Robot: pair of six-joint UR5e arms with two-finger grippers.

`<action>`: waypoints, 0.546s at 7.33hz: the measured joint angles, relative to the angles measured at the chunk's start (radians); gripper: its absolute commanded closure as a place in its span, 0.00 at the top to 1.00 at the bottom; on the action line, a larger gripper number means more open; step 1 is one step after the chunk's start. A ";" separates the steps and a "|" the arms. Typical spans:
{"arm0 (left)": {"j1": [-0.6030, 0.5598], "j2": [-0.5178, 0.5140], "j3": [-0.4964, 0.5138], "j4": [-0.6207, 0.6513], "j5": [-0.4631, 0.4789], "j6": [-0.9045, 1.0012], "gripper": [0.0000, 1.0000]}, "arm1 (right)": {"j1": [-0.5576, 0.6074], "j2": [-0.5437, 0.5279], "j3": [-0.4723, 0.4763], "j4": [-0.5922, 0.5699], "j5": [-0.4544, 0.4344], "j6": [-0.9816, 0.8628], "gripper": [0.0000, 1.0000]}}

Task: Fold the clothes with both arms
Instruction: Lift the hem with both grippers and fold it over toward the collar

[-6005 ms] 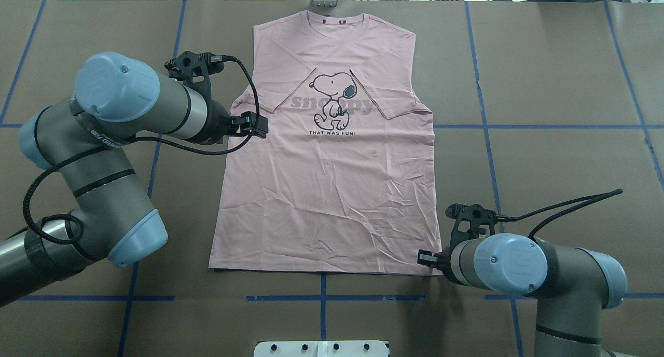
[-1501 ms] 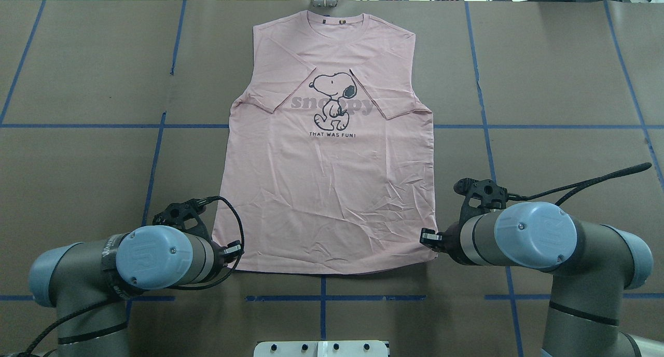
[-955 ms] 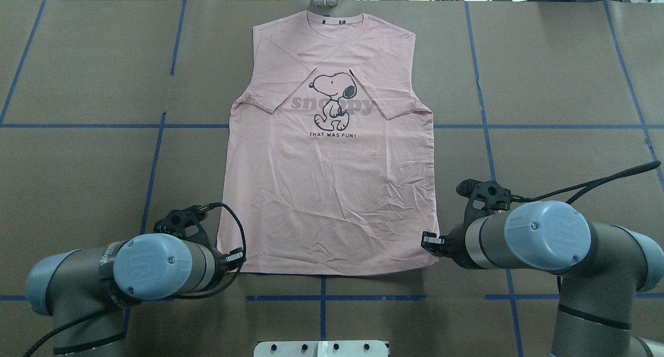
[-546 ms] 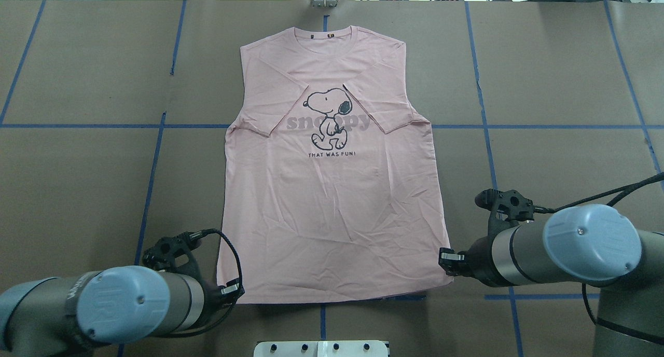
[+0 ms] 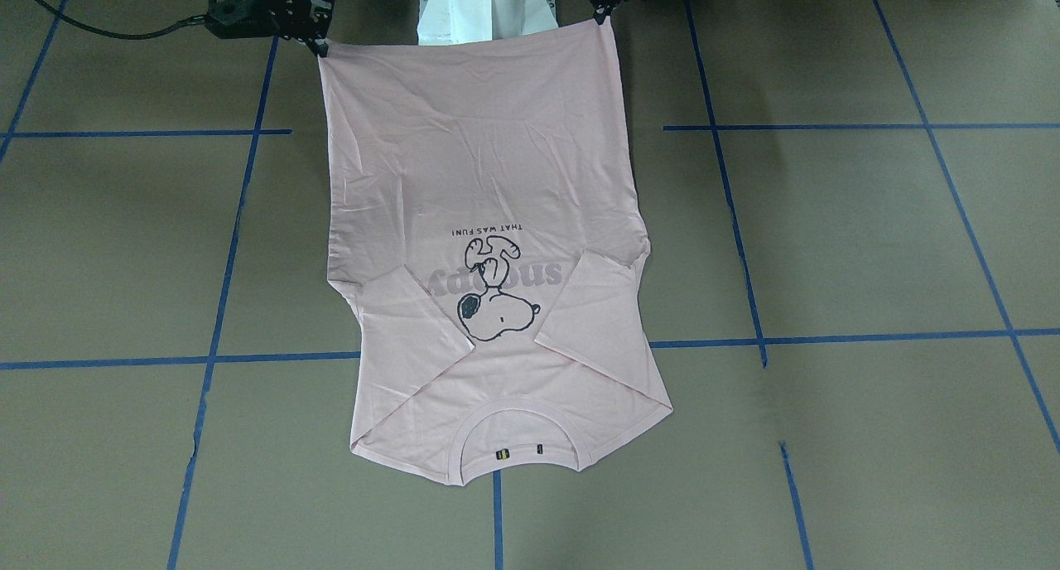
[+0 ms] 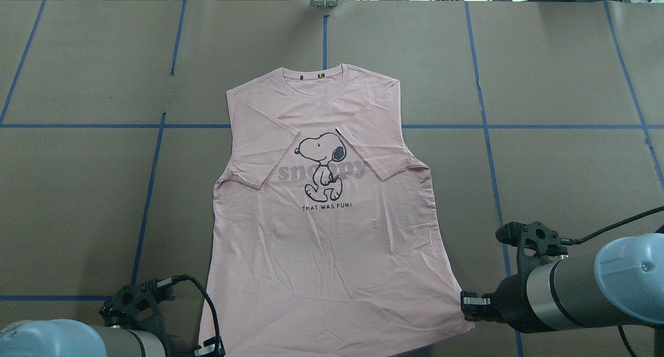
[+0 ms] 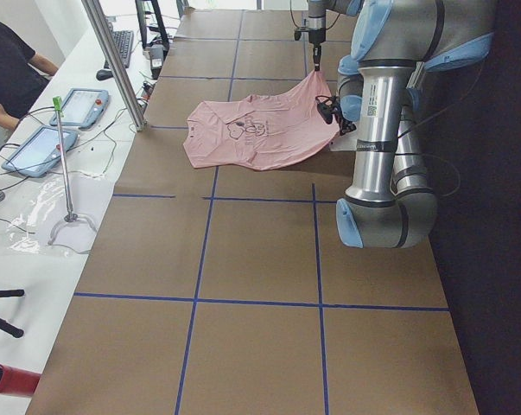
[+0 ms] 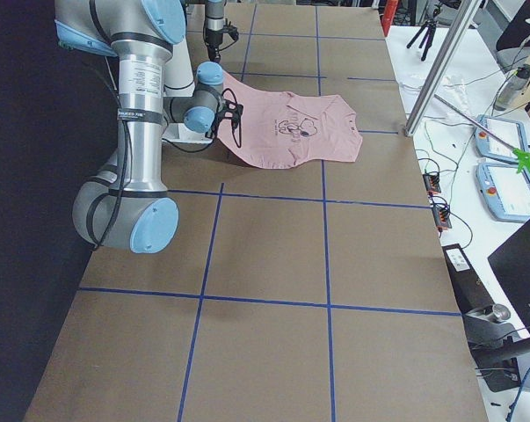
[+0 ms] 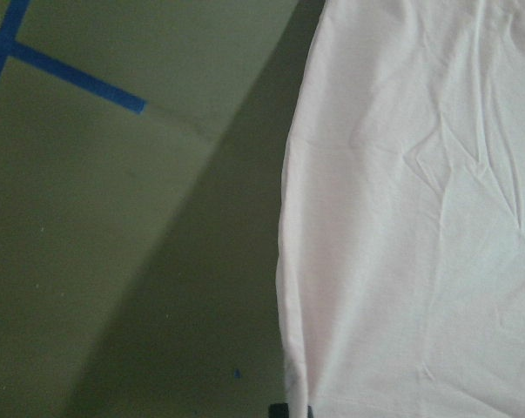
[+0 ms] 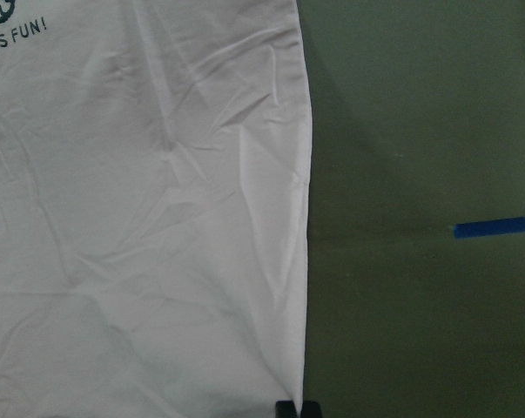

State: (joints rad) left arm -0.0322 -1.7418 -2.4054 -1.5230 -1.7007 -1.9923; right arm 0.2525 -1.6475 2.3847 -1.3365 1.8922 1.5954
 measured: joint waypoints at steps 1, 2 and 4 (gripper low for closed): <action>-0.020 -0.009 -0.001 0.003 -0.002 0.019 0.00 | 0.009 0.028 -0.006 -0.001 -0.003 -0.001 0.00; -0.088 -0.025 0.004 0.003 -0.004 0.068 0.00 | 0.051 0.079 -0.028 -0.001 -0.005 -0.005 0.00; -0.301 -0.062 0.053 -0.005 -0.031 0.218 0.00 | 0.206 0.212 -0.127 -0.001 0.000 -0.071 0.00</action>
State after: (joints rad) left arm -0.3330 -1.8034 -2.3521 -1.5280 -1.7321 -1.7744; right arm 0.4588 -1.4357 2.2577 -1.3377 1.8926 1.5243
